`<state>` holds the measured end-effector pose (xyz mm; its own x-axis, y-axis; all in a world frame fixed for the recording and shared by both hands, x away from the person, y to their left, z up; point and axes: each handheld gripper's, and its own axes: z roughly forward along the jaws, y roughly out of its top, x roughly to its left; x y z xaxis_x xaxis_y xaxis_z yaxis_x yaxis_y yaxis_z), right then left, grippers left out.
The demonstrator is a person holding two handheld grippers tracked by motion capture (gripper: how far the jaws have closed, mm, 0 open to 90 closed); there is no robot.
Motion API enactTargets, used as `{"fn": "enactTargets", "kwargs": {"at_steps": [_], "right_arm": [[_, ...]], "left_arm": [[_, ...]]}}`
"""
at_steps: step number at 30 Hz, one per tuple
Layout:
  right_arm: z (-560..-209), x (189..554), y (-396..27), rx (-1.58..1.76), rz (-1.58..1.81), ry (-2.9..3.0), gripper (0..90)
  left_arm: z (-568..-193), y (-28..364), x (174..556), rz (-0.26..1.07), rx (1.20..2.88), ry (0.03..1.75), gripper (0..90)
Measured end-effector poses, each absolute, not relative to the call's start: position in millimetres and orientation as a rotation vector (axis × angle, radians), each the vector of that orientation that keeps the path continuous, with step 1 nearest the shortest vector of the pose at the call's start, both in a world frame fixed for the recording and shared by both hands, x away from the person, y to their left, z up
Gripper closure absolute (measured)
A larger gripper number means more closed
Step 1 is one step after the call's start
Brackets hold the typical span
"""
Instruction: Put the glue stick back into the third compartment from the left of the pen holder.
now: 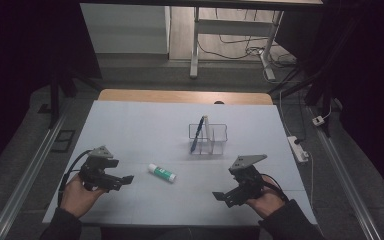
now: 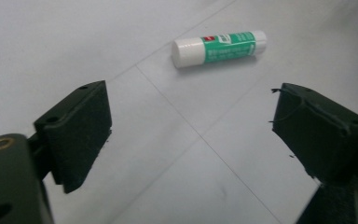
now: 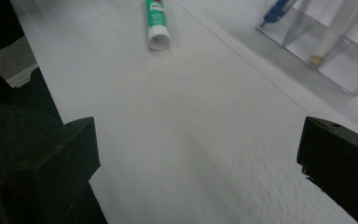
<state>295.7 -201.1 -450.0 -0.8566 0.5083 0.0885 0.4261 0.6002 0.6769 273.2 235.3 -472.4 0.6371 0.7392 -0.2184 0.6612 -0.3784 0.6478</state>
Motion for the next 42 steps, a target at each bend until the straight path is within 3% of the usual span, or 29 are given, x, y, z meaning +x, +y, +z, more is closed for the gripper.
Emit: {"fn": "enactTargets", "kwargs": {"at_steps": [14, 39, 42], "right_arm": [[-464, 322, -132, 0.673, 1.079, 2.784, 0.0], [-508, 369, -12, 0.571, 0.785, 2.911, 0.0], [-511, 373, -6, 0.57, 0.781, 2.922, 6.4]], "left_arm": [[-475, 253, 235, 0.139, 2.068, 1.101, 0.0], [-479, 264, 211, 0.141, 2.063, 1.103, 0.0], [-479, 264, 211, 0.138, 2.064, 1.102, 0.0]]}}
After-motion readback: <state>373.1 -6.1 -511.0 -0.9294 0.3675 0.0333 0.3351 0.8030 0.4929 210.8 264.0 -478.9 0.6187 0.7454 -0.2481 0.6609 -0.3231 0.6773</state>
